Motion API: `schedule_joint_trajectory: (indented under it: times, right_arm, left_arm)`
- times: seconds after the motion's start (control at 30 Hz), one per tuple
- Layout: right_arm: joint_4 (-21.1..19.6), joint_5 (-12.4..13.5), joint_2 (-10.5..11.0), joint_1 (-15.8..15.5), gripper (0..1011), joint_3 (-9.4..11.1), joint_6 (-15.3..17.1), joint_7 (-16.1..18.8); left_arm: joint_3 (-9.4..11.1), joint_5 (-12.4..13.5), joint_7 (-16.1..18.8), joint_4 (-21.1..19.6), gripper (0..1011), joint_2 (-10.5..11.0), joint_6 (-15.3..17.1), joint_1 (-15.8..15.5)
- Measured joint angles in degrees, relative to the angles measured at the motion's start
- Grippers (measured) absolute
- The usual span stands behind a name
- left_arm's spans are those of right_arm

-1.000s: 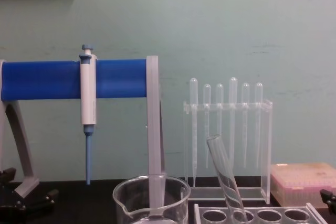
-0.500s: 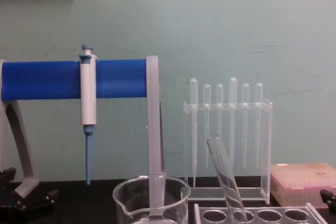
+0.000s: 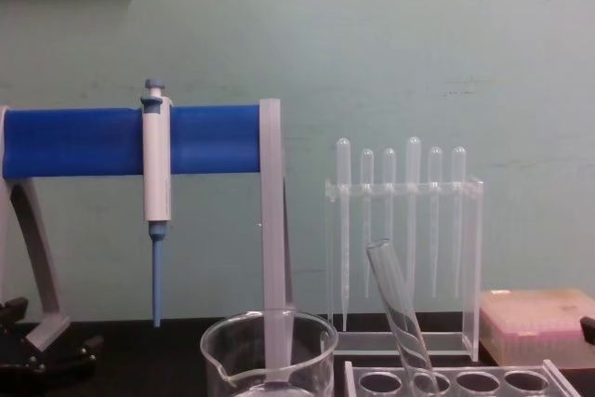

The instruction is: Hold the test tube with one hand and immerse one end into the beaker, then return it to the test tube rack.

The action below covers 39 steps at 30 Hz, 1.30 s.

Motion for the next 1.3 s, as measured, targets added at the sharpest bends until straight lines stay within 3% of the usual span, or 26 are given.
schedule_joint_trajectory:
  times: [0.13,0.2,0.27,0.37,0.5,0.67,0.73,0.97,1.3]
  right_arm:
    - [-6.0,2.0,2.6,-3.0,1002,1.8,2.3,1.9]
    - [-10.1,5.6,4.6,-4.7,1003,3.1,4.2,6.1]
    - [-11.7,7.6,5.5,-5.1,1003,3.4,5.0,8.8]
    - [-14.0,10.7,6.7,-4.9,1003,3.3,6.5,14.4]
    - [-15.2,12.2,6.8,-3.2,1002,1.9,8.1,19.9]
    - [-14.7,11.2,5.4,0.4,1002,-0.8,10.4,24.0]
    - [-13.6,9.3,3.9,3.0,1002,-2.9,11.9,25.7]
    - [-9.7,5.4,-0.2,8.3,1002,-6.2,14.2,27.8]
    - [-5.2,2.4,-4.5,12.5,1003,-7.6,15.4,28.9]
  left_arm:
    - [0.0,0.0,0.0,0.0,1000,0.0,0.0,0.0]
    - [0.0,0.0,0.0,0.0,1000,0.0,0.0,0.0]
    - [0.0,0.0,0.0,0.0,1000,0.0,0.0,0.0]
    - [0.0,0.0,0.0,0.0,1000,0.0,0.0,0.0]
    - [0.0,0.0,0.0,0.0,1000,0.0,0.0,0.0]
    - [0.0,0.0,0.0,0.0,1000,0.0,0.0,0.0]
    - [0.0,0.0,0.0,0.0,1000,0.0,0.0,0.0]
    - [0.0,0.0,0.0,0.0,1000,0.0,0.0,0.0]
    - [0.0,0.0,0.0,0.0,1000,0.0,0.0,0.0]
